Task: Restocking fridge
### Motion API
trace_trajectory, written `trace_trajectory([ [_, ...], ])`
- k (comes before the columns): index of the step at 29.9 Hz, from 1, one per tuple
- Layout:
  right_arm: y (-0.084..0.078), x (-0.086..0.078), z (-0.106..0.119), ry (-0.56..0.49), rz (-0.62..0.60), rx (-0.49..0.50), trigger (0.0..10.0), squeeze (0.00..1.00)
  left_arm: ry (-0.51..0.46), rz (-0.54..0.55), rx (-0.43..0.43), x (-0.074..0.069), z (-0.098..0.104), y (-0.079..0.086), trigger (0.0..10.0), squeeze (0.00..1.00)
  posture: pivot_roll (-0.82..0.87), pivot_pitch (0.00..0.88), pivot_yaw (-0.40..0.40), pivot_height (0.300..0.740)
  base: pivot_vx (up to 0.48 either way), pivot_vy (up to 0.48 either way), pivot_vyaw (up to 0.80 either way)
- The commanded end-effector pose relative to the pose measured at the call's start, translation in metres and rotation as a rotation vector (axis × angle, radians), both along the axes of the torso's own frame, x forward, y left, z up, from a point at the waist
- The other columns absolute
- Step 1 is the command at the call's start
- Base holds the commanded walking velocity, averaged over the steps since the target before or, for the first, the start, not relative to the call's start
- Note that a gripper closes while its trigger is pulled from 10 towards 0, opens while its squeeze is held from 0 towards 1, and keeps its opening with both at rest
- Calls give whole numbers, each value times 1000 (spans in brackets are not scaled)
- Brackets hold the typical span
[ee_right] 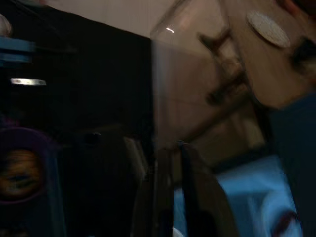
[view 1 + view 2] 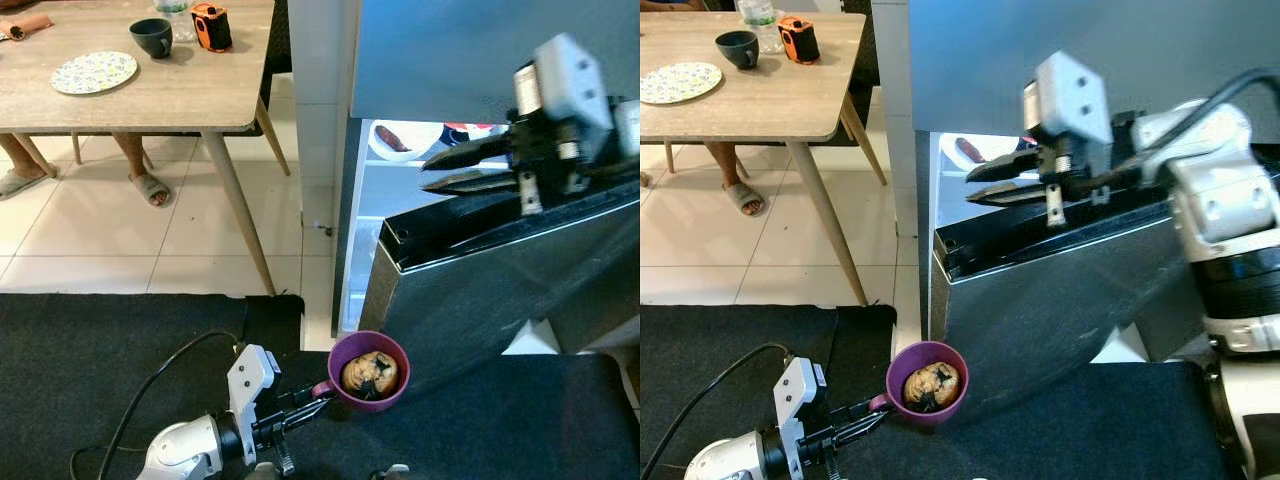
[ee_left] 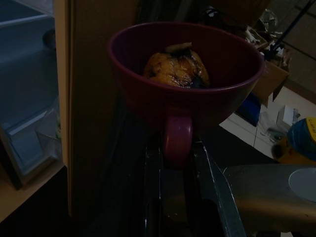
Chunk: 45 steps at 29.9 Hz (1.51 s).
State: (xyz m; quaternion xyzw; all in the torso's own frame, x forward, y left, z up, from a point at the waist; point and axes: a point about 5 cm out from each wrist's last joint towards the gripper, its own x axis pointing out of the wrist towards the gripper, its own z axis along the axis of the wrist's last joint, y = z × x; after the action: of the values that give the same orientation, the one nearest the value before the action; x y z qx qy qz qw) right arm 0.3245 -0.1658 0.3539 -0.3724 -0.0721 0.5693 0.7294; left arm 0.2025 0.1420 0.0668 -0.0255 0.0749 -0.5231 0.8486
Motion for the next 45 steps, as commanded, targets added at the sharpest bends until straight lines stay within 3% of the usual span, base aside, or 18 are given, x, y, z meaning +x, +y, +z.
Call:
trace_trajectory([
  [1,2,4,2,-25,-37,-17,0,0,4,-9,-21,-3,-1,-4,10000,0,-74,162,-27,740,0,0,0],
  [4,1,9,1,-26,-77,-21,0,0,5,-7,-20,-4,-1,-3,10000,0,-75,164,-27,740,0,0,0],
  [6,-4,23,-10,-39,-201,-101,0,0,10,-5,-19,-5,-2,-3,10000,0,-79,166,-29,740,0,0,0],
  [7,-7,31,-17,-49,-268,-155,2510,0,13,-3,-20,-5,-3,-2,10000,0,-81,167,-31,740,0,0,0],
  [8,-10,36,-23,-60,-314,-203,10000,0,15,-2,-20,-6,-3,-2,10000,0,-81,167,-31,740,0,0,0],
  [9,-10,36,-23,-60,-314,-203,10000,0,15,-2,-20,-6,-3,-2,10000,0,-81,167,-31,740,0,0,0],
  [11,-20,37,-37,-44,-334,-340,10000,0,19,-1,-23,-7,-4,-4,10000,0,-84,170,-38,740,0,0,0],
  [13,-25,31,-42,-11,-304,-404,10000,0,21,0,-25,-7,-4,-4,10000,0,-84,170,-38,740,0,0,0],
  [18,-37,23,-49,44,-260,-509,10000,0,24,1,-27,-8,-5,-4,10000,0,-86,171,-39,740,0,0,0],
  [22,-64,14,-49,101,-294,-634,10000,0,28,-2,-30,-9,-5,-4,10000,0,-90,173,-41,740,0,0,0],
  [25,-73,16,-43,76,-349,-632,10000,0,30,-4,-31,-9,-5,-4,10000,0,-93,173,-42,740,0,0,0],
  [32,-74,12,-39,74,-347,-606,10000,0,33,-9,-32,-10,-5,-4,10000,0,-93,173,-42,740,0,0,0],
  [34,-70,11,-35,46,-329,-541,10000,0,37,-10,-32,-10,-5,-4,10000,0,-89,173,-38,740,0,0,0],
  [37,-54,10,-25,25,-250,-336,10000,0,42,-13,-31,-11,-6,-4,10000,0,-87,173,-36,740,0,0,0],
  [41,-46,8,-19,25,-199,-230,10000,0,47,-14,-32,-12,-6,-4,10000,0,-87,173,-36,740,0,0,0],
  [42,-38,6,-7,12,-156,-84,10000,0,59,-18,-31,-13,-7,-3,10000,0,-84,174,-36,740,0,0,0],
  [45,-31,3,12,-25,-112,121,10000,0,72,-17,-31,-15,-9,-3,10000,0,-84,174,-36,740,0,0,0],
])
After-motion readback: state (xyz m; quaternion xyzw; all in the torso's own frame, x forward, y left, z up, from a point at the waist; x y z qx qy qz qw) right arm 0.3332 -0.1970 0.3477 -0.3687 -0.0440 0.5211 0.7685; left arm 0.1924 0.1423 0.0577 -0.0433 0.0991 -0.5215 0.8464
